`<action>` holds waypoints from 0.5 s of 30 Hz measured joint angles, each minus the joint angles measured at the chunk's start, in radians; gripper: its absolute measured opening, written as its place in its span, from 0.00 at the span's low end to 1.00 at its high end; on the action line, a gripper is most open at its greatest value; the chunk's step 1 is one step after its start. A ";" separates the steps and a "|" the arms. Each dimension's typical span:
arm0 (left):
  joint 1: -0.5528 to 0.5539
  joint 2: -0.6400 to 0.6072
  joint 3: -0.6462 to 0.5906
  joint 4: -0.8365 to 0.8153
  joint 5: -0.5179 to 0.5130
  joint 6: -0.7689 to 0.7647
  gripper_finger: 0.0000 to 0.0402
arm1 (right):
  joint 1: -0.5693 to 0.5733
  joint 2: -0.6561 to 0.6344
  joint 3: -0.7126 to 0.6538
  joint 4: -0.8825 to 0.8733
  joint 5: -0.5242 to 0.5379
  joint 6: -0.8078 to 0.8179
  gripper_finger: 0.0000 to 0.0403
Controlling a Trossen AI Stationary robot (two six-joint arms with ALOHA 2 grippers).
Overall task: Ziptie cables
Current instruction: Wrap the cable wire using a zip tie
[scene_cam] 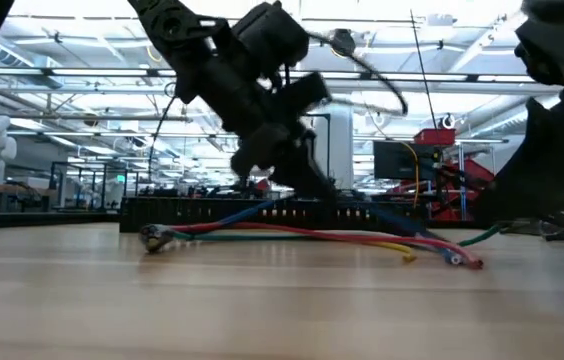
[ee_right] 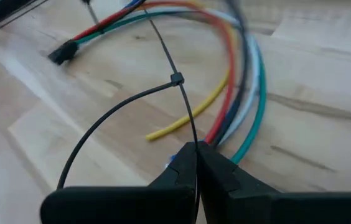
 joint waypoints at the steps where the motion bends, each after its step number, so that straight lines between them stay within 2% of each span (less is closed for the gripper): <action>1: 0.000 0.003 -0.001 -0.018 0.001 0.000 0.03 | 0.001 -0.007 0.000 -0.013 -0.001 0.000 0.00; 5: 0.000 -0.001 0.001 -0.048 0.005 0.000 0.13 | 0.004 -0.041 0.001 -0.073 -0.005 -0.008 0.00; 10: -0.009 -0.039 0.002 -0.084 0.006 -0.050 0.29 | 0.004 -0.073 0.001 -0.133 -0.014 -0.094 0.00; 15: -0.019 -0.072 0.002 -0.213 -0.012 -0.119 0.38 | 0.010 -0.079 0.001 -0.250 -0.042 -0.069 0.00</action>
